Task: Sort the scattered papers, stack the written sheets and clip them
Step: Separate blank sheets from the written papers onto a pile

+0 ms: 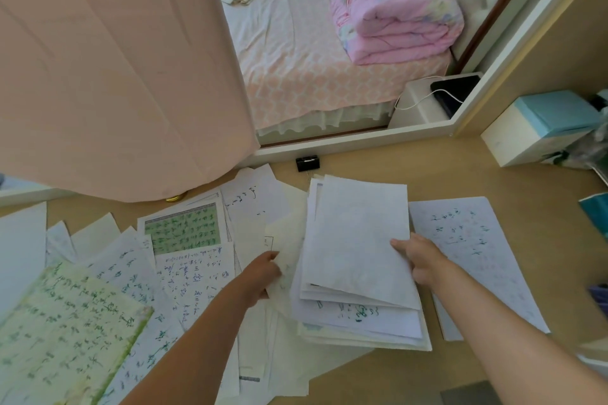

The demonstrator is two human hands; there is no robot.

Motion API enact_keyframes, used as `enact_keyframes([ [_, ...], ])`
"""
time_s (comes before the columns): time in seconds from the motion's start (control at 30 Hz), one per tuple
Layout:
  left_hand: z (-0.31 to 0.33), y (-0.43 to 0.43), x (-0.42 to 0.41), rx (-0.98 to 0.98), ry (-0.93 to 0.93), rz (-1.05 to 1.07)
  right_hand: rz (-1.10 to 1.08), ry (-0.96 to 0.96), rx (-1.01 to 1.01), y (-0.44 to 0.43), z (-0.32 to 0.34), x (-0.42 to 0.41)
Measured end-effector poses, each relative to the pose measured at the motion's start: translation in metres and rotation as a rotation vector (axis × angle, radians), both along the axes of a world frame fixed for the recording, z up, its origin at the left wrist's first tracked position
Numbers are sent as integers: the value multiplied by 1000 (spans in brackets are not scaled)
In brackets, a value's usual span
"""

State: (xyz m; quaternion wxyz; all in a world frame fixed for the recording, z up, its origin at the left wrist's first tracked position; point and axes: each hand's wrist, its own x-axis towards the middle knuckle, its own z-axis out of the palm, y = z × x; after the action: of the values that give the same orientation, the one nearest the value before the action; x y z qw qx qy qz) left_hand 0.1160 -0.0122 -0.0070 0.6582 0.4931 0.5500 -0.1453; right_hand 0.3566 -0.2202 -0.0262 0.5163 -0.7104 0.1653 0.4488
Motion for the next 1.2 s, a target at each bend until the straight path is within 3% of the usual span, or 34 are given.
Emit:
enact_keyframes([
  [0.07, -4, -7, 1, -66, -2, 10, 32, -35, -32, -2, 0, -4],
  [0.17, -8, -12, 3, -153, 3, -34, 133, -250, -151, 1, -2, -26],
  [0.27, -10, -12, 14, -131, 15, -181, 307, -371, -295, 2, -8, -49],
  [0.4, -17, -18, 35, 13, 15, -365, 533, -423, -305, -5, -15, -59],
  [0.53, -19, -36, 45, 210, -83, -206, 632, -502, -400, -17, -18, -54],
  [0.63, -14, -47, 38, 229, -144, -129, 613, -544, -493, -25, -13, -49],
  [0.7, -7, -52, 25, 226, -196, -51, 511, -498, -444, -28, -3, -49],
  [0.8, 2, -57, 3, 175, -274, 67, 321, -312, -72, -29, 6, -48],
  [0.87, 10, -61, -8, 137, -321, 90, 281, -226, 71, -27, 10, -47],
  [1.0, 26, -63, -20, 248, -296, 55, 382, -345, 175, -19, 39, -51],
  [1.2, 81, -64, -22, 429, -450, 303, 394, -554, 324, -4, 105, -63],
])
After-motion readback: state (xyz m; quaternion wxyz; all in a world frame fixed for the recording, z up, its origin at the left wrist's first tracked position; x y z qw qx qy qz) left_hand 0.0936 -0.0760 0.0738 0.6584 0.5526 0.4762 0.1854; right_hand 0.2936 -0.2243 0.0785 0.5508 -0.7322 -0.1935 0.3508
